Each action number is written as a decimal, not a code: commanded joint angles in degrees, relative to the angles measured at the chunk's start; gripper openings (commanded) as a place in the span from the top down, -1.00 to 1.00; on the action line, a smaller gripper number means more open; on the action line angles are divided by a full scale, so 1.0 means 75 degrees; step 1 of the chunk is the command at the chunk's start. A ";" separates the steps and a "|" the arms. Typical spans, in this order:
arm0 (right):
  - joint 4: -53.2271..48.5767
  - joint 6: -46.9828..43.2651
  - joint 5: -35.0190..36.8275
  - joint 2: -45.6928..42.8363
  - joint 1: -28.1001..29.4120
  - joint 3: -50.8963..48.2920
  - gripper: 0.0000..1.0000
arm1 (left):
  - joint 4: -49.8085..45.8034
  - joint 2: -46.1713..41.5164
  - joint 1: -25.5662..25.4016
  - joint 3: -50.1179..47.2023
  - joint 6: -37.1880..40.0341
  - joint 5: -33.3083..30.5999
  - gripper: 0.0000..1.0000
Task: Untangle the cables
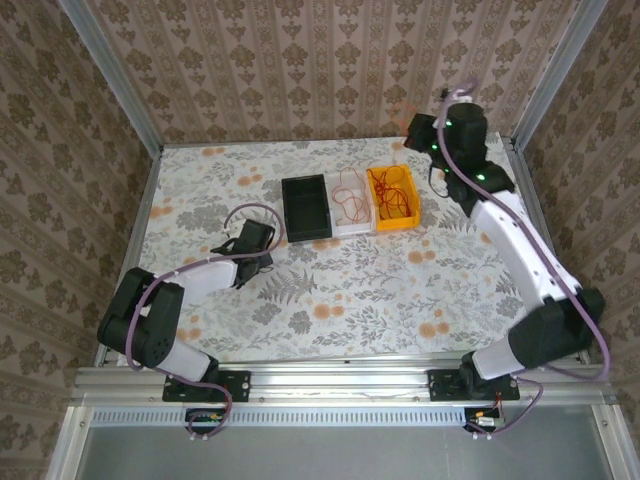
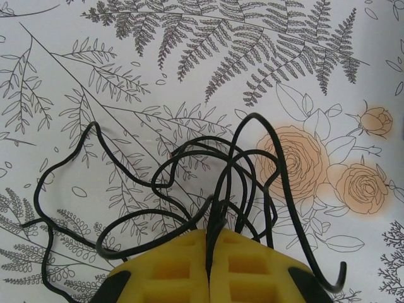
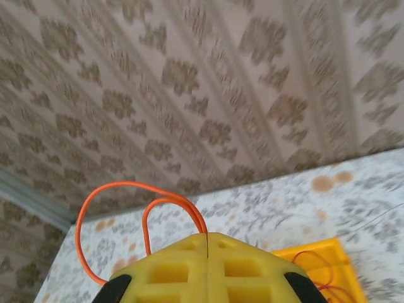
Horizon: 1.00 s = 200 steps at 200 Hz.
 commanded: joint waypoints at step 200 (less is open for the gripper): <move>0.0640 -0.2059 0.4018 -0.2215 0.1283 -0.0019 1.00 | -0.0081 0.0383 -0.0139 0.0221 0.0088 -0.0084 1.00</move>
